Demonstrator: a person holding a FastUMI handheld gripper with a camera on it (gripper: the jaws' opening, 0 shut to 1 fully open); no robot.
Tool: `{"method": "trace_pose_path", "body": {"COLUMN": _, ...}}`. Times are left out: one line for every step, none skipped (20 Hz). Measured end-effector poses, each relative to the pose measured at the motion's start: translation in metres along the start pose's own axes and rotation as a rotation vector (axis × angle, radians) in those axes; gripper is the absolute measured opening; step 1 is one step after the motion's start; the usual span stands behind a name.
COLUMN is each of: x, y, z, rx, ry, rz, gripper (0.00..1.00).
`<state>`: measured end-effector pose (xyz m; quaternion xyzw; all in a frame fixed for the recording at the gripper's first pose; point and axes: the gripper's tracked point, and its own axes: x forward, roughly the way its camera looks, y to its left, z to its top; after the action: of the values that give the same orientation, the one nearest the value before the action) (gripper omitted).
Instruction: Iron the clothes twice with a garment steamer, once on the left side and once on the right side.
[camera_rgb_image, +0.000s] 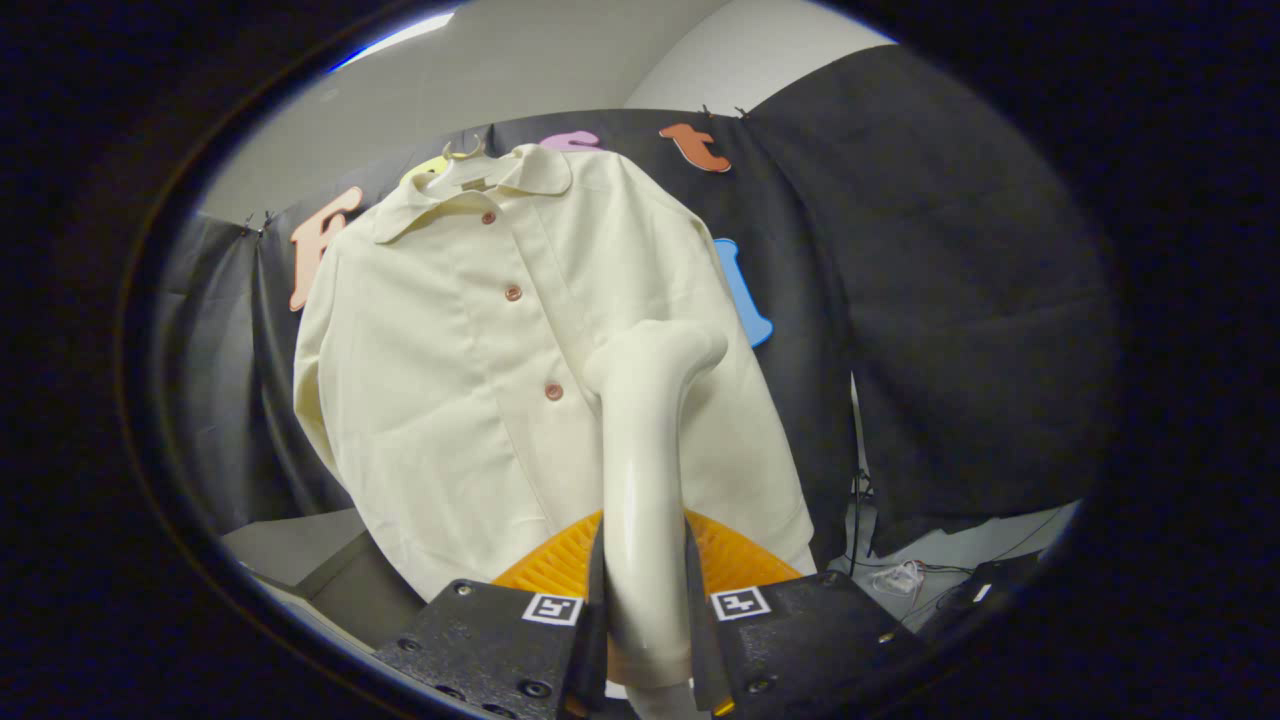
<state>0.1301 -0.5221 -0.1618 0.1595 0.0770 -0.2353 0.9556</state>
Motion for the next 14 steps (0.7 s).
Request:
{"method": "trace_pose_path", "body": {"x": -0.001, "y": 0.003, "z": 0.0, "rx": 0.032, "ry": 0.002, "rz": 0.011, "gripper": 0.32}}
{"method": "trace_pose_path", "body": {"x": -0.001, "y": 0.003, "z": -0.001, "rx": 0.038, "ry": 0.002, "rz": 0.014, "gripper": 0.32}}
{"method": "trace_pose_path", "body": {"x": 0.0, "y": 0.001, "z": -0.002, "rx": 0.036, "ry": 0.003, "rz": 0.009, "gripper": 0.32}}
{"method": "trace_pose_path", "body": {"x": -0.001, "y": 0.0, "z": -0.005, "rx": 0.028, "ry": 0.008, "rz": 0.005, "gripper": 0.32}}
{"method": "trace_pose_path", "body": {"x": -0.002, "y": 0.0, "z": -0.007, "rx": 0.021, "ry": 0.005, "rz": 0.003, "gripper": 0.33}}
{"method": "trace_pose_path", "body": {"x": -0.002, "y": -0.003, "z": -0.009, "rx": 0.01, "ry": 0.004, "rz": -0.003, "gripper": 0.32}}
{"method": "trace_pose_path", "body": {"x": -0.003, "y": -0.008, "z": -0.014, "rx": 0.003, "ry": 0.014, "rz": -0.008, "gripper": 0.32}}
{"method": "trace_pose_path", "body": {"x": -0.005, "y": -0.009, "z": -0.02, "rx": 0.007, "ry": 0.026, "rz": -0.009, "gripper": 0.33}}
{"method": "trace_pose_path", "body": {"x": -0.008, "y": -0.01, "z": -0.023, "rx": 0.011, "ry": 0.029, "rz": -0.009, "gripper": 0.32}}
{"method": "trace_pose_path", "body": {"x": -0.008, "y": -0.012, "z": -0.028, "rx": 0.013, "ry": 0.033, "rz": -0.012, "gripper": 0.32}}
{"method": "trace_pose_path", "body": {"x": -0.009, "y": -0.013, "z": -0.034, "rx": 0.005, "ry": 0.044, "rz": -0.015, "gripper": 0.32}}
{"method": "trace_pose_path", "body": {"x": -0.012, "y": -0.014, "z": -0.039, "rx": 0.001, "ry": 0.052, "rz": -0.017, "gripper": 0.32}}
{"method": "trace_pose_path", "body": {"x": -0.015, "y": -0.016, "z": -0.042, "rx": 0.005, "ry": 0.051, "rz": -0.017, "gripper": 0.32}}
{"method": "trace_pose_path", "body": {"x": -0.019, "y": -0.016, "z": -0.047, "rx": 0.013, "ry": 0.056, "rz": -0.012, "gripper": 0.32}}
